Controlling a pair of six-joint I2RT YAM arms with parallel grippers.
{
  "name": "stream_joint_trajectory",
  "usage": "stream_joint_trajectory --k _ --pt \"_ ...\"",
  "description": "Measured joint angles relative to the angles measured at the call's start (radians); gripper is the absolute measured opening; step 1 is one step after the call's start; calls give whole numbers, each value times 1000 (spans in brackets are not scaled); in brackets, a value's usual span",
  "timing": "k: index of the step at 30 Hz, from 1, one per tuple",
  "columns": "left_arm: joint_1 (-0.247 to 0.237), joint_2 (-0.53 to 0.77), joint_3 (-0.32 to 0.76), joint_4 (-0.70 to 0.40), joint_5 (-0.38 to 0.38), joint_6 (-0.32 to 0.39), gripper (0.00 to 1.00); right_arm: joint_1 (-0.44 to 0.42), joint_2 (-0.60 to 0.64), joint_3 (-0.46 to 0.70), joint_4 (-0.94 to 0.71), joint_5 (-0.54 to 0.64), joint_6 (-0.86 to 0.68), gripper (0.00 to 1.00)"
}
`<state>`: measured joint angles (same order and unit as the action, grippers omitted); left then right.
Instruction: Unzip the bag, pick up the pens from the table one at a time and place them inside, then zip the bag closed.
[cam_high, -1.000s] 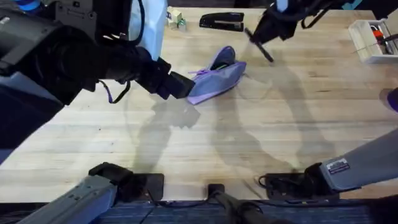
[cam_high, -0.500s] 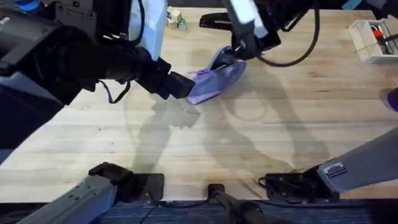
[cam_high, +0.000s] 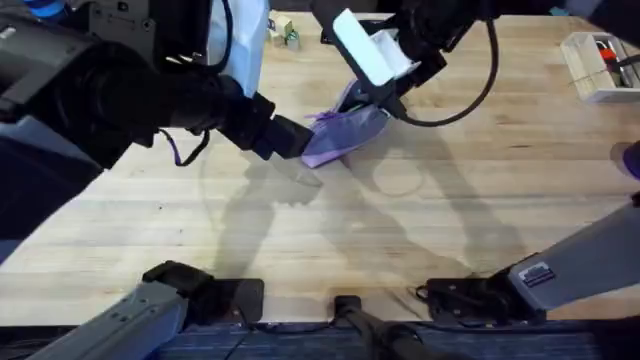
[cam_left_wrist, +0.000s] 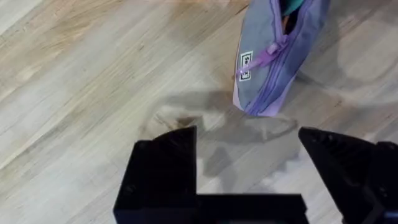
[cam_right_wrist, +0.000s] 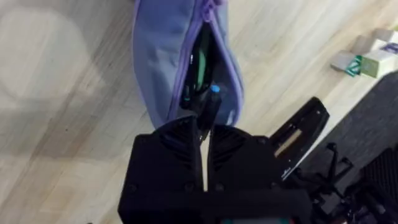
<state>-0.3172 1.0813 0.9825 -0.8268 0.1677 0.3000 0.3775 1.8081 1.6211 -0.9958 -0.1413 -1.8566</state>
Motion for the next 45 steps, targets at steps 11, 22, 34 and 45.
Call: stream_joint_trajectory --k 11,22,34,45 --pt "0 0 0 0 0 0 993 50 73 -3 23 15 -74 32" --pt "0 0 0 0 0 0 993 172 133 -8 28 -28 -22 32" --pt "0 0 0 0 0 0 993 198 133 -9 31 -65 10 992" --pt "0 0 0 0 -16 0 993 167 99 -13 28 -77 55 997"
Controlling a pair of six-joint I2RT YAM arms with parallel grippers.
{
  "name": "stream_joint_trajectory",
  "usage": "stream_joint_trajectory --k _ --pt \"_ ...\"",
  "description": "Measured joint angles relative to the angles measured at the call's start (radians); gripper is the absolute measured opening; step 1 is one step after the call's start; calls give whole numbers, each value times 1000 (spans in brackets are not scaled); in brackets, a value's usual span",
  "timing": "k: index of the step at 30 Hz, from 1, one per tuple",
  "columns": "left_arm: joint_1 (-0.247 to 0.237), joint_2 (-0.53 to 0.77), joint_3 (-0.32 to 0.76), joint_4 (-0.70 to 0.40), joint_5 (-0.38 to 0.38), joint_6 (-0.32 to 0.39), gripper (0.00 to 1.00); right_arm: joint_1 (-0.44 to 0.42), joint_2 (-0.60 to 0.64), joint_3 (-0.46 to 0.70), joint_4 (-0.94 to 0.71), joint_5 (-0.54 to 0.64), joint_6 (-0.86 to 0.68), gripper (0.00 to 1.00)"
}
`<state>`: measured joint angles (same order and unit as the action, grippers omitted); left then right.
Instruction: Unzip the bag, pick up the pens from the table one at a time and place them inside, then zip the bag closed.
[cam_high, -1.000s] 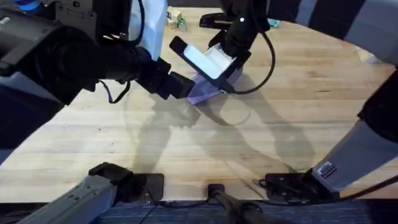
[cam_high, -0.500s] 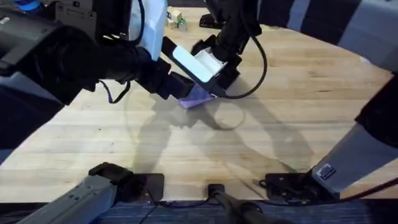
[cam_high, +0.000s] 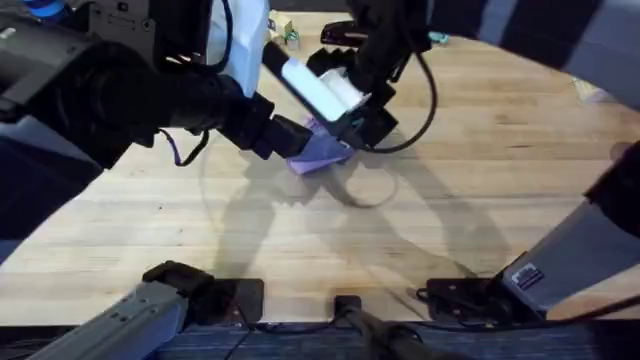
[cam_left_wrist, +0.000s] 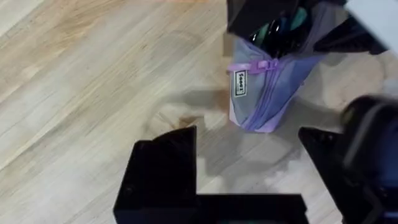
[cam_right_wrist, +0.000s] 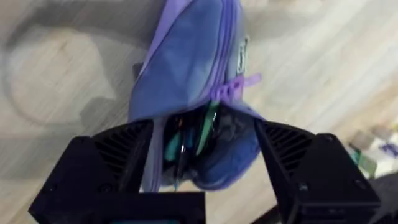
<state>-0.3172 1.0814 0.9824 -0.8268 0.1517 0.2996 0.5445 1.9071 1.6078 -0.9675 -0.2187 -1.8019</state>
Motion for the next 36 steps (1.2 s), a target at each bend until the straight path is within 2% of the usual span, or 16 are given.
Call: stream_joint_trajectory --k 6,11,18,22,26,27,28,36 --pt "0 0 0 0 -23 0 993 -39 -104 -1 -2 -14 90 997" --pt "0 -2 0 7 -60 7 993 -48 -175 -1 -7 -12 269 997" --pt "26 -7 0 4 -79 94 993 -49 -231 -1 -4 -14 521 997" --pt "92 -7 0 3 -74 151 993 -49 -240 -1 -3 -15 620 997" --pt "186 -7 0 3 -32 214 994 -49 -240 -1 -1 -15 673 997" --pt "256 -7 0 3 31 272 994 -49 -240 -1 -1 -15 707 998" --pt "282 -7 0 0 62 299 994 -49 -240 -1 -1 -15 726 998" --pt "425 -7 0 -87 268 542 995 -49 -240 -1 -5 -15 818 998"
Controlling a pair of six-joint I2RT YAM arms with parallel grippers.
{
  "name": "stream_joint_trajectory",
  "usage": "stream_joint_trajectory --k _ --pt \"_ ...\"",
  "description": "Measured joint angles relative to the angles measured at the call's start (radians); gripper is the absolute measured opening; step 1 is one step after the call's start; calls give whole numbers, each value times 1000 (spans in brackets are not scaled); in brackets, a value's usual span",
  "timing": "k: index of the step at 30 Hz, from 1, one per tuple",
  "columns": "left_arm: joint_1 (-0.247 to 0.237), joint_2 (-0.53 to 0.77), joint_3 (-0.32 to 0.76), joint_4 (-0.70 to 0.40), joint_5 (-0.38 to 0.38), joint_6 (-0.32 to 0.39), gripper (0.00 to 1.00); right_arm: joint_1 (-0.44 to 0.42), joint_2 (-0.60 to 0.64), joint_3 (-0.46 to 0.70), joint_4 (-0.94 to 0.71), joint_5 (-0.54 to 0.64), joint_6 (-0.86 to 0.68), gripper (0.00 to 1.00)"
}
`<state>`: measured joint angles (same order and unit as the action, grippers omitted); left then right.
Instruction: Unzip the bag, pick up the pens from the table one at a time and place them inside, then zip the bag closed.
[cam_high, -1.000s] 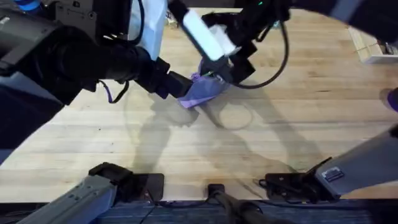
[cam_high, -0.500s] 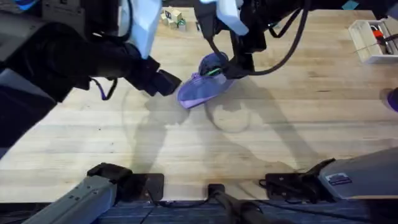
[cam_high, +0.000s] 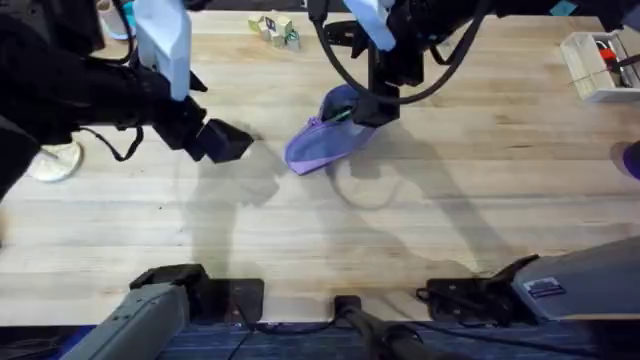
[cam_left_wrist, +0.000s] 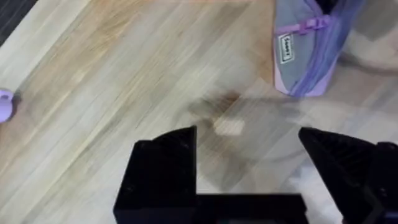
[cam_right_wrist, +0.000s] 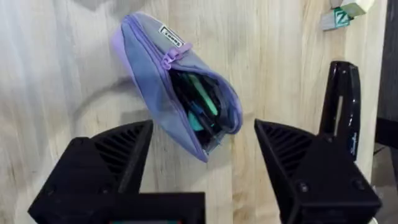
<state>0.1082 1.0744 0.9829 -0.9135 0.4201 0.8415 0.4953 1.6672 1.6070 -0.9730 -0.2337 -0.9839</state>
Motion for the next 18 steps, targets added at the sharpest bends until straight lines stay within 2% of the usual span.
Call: stream_joint_trajectory --k 4,8,11,18 --pt "63 0 -3 -19 112 124 993 0 0 0 0 0 14 998" --pt "107 0 -34 0 184 200 994 0 0 0 0 0 17 997" --pt "115 6 -43 11 196 235 994 0 0 0 0 0 20 997" --pt "115 6 -46 -16 216 258 994 0 0 0 -3 0 42 996"
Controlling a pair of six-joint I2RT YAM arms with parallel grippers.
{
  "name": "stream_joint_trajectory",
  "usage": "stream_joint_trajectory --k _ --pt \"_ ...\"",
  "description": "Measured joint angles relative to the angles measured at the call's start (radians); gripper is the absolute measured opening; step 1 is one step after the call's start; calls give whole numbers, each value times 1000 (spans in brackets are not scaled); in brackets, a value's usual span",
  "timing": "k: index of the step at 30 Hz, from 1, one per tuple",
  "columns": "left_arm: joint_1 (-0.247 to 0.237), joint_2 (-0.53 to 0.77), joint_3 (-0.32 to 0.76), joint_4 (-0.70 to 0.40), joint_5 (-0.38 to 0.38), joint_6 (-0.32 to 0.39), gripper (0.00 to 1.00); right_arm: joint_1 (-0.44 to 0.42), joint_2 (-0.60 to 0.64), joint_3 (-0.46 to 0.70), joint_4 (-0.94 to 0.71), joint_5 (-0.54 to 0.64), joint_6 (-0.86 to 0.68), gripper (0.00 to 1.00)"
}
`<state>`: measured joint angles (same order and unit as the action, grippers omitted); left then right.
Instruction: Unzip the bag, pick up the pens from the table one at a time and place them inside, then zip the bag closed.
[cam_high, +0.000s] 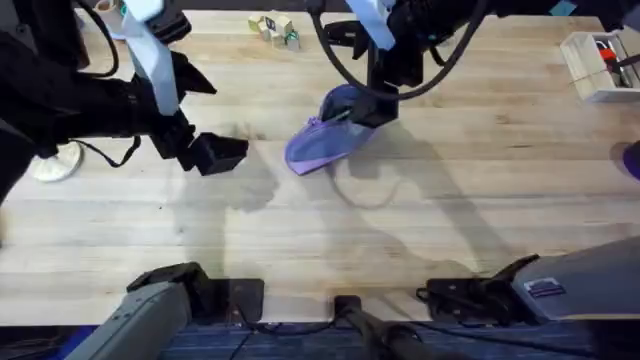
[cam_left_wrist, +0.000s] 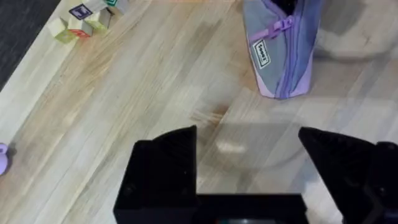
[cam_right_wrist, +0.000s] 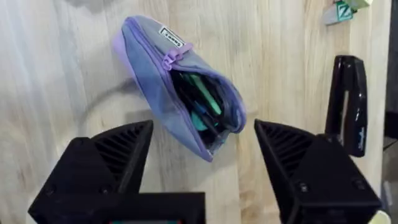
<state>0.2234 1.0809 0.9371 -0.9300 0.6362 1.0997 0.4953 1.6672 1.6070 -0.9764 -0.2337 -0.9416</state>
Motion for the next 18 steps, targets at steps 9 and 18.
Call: stream_joint_trajectory --k 9,18 --pt "0 44 -1 -99 73 200 993 9 0 4 -74 0 247 993" --pt "0 216 -1 -98 87 275 993 25 0 103 -164 -1 408 995"
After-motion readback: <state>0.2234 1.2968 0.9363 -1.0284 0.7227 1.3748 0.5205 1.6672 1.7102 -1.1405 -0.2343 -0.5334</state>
